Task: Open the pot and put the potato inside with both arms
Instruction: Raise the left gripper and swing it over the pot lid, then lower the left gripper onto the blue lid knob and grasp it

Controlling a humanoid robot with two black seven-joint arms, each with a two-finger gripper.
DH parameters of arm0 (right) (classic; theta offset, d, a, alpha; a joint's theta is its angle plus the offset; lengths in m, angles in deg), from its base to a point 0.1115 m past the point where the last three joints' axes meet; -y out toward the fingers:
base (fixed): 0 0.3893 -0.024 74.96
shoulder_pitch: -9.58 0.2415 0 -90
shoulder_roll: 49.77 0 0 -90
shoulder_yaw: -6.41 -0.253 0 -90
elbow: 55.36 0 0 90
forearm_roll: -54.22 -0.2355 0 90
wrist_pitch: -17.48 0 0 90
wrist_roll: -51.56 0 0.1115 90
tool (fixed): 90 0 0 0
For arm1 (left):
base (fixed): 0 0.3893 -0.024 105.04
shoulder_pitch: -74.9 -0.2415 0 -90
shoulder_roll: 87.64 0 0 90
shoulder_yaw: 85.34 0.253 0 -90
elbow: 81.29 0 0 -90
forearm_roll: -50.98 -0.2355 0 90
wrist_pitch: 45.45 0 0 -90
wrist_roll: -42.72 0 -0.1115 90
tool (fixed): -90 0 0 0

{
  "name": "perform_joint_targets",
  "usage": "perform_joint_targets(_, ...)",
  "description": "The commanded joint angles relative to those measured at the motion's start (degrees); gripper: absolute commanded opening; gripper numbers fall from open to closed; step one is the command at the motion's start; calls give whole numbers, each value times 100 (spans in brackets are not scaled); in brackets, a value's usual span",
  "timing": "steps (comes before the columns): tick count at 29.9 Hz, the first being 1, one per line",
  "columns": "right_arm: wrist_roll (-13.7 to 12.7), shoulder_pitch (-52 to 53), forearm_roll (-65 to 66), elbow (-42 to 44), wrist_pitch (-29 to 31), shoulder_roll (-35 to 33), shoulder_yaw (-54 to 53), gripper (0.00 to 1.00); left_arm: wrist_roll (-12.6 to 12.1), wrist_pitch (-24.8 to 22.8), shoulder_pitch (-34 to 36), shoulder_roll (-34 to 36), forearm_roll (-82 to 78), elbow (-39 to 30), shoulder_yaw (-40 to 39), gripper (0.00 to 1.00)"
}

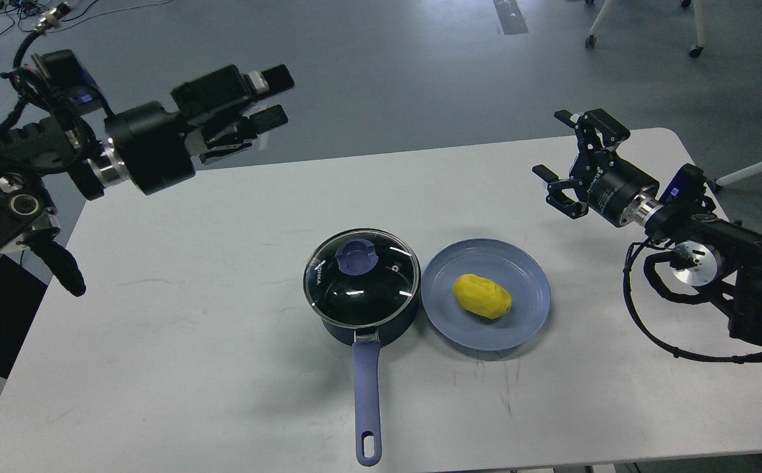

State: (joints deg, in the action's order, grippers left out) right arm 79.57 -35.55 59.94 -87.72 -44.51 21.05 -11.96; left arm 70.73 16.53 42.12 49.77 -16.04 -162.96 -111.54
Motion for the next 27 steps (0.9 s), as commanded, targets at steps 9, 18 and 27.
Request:
perform_joint_targets(9, -1, -48, 0, 1, 0, -60, 35, 100, -1, 2, 8, -926, -4257, 45, 211, 98)
perform_joint_targets(18, -1, -75, 0, -8, 0, -121, 44, 100, -1, 68, 131, -1331, -4742, 783, 914, 98)
perform_joint_targets(27, -1, -75, 0, -8, 0, -121, 44, 100, -1, 86, 104, -1498, -4715, 845, 1055, 98)
